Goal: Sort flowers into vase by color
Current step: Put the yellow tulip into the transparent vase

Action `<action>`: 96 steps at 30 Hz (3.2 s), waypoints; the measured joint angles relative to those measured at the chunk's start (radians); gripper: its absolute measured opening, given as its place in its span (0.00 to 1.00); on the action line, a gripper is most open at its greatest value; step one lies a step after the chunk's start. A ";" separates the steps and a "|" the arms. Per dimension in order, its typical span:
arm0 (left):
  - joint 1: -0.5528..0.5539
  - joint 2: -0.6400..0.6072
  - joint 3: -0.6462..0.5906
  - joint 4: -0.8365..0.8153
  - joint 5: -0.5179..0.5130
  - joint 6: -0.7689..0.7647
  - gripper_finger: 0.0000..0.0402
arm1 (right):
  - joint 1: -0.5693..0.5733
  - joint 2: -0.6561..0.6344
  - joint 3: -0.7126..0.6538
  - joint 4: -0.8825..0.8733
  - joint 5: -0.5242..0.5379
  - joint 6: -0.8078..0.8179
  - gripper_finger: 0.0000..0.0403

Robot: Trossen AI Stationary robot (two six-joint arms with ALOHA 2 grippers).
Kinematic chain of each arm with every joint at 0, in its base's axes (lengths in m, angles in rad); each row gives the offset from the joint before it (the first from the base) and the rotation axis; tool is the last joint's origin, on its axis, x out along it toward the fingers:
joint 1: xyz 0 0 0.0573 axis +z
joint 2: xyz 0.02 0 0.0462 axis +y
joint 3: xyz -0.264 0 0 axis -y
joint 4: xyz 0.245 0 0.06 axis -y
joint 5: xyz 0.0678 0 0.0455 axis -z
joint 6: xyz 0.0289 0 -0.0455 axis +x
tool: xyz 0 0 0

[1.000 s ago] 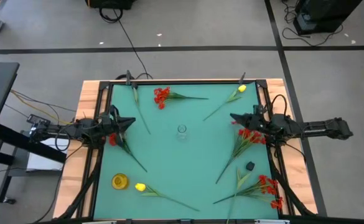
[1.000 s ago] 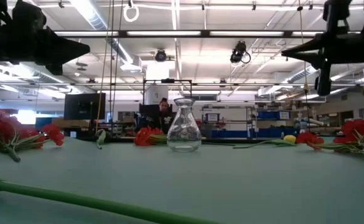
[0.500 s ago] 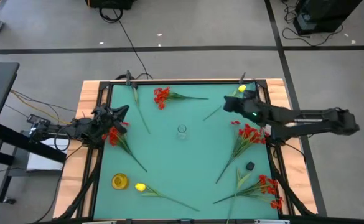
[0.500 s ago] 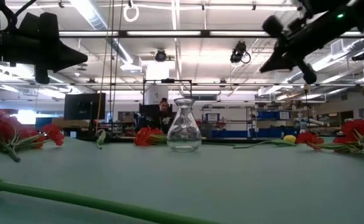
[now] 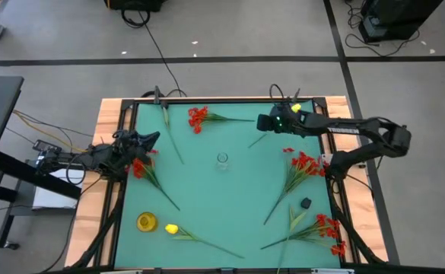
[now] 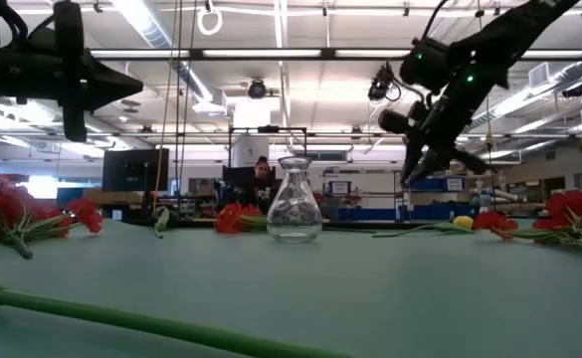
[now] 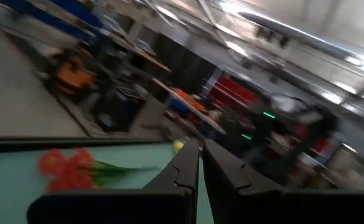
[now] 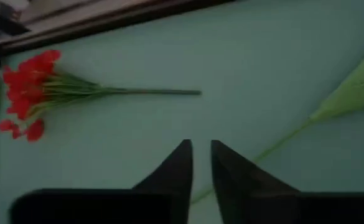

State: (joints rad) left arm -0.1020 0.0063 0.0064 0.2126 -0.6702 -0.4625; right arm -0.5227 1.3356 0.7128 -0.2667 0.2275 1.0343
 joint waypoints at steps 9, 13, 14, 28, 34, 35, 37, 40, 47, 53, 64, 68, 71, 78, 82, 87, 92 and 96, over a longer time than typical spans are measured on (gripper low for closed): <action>0.000 0.000 0.000 -0.141 0.100 -0.042 0.07 | -0.147 0.145 0.028 -0.132 -0.165 0.321 0.54; 0.000 0.007 0.000 -0.141 0.102 -0.085 0.07 | -0.174 0.177 0.030 -0.120 -0.152 0.376 0.58; 0.000 0.007 0.000 -0.141 0.102 -0.088 0.07 | -0.182 0.182 0.030 -0.105 -0.142 0.382 0.58; 0.000 0.029 0.000 -0.142 0.041 0.001 0.07 | -0.283 0.276 0.035 -0.072 -0.192 0.266 0.36; 0.000 0.065 0.000 -0.145 -0.078 -0.020 0.07 | -0.279 0.255 0.029 -0.073 -0.153 0.147 0.06; 0.000 0.070 0.000 -0.146 -0.088 -0.020 0.07 | -0.279 0.251 0.029 -0.062 -0.149 0.120 0.04; 0.000 0.080 0.000 -0.146 -0.103 -0.024 0.07 | -0.278 0.239 0.029 -0.030 -0.146 0.080 0.04; 0.000 0.086 0.000 -0.149 -0.152 -0.088 0.07 | -0.249 0.215 0.029 0.056 -0.146 0.019 0.05; 0.000 0.085 0.000 -0.149 -0.204 -0.178 0.07 | -0.108 0.140 0.029 0.374 -0.150 -0.226 0.02; 0.000 0.085 0.000 -0.149 -0.201 -0.183 0.07 | 0.020 0.101 0.029 0.689 -0.265 -0.481 0.02; 0.000 0.085 0.000 -0.147 -0.153 -0.210 0.02 | 0.208 0.105 0.064 1.029 -0.416 -0.824 0.03; 0.000 0.085 0.000 -0.144 -0.119 -0.208 0.01 | 0.260 0.120 0.091 1.033 -0.431 -0.904 0.03; 0.000 0.085 0.000 -0.139 -0.092 -0.207 0.02 | 0.281 0.120 0.097 1.037 -0.429 -0.938 0.03; 0.000 0.085 0.001 -0.089 -0.063 -0.150 0.02 | 0.300 0.120 0.096 0.990 -0.412 -0.958 0.03; 0.000 0.086 0.032 -0.087 -0.036 -0.033 0.02 | 0.299 0.120 0.096 0.992 -0.404 -0.961 0.03; 0.000 0.085 0.090 -0.083 -0.032 0.092 0.02 | 0.303 0.150 0.096 1.015 -0.410 -0.966 0.03; 0.000 0.094 0.151 -0.075 -0.031 0.115 0.02 | 0.336 0.235 0.095 1.103 -0.404 -0.959 0.03; -0.001 0.143 0.218 -0.050 0.021 0.155 0.02 | 0.352 0.264 0.095 1.128 -0.377 -0.963 0.03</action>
State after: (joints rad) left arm -0.1028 0.1495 0.2246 0.1623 -0.6492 -0.3071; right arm -0.1711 1.6000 0.8082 0.8616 -0.1497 0.0709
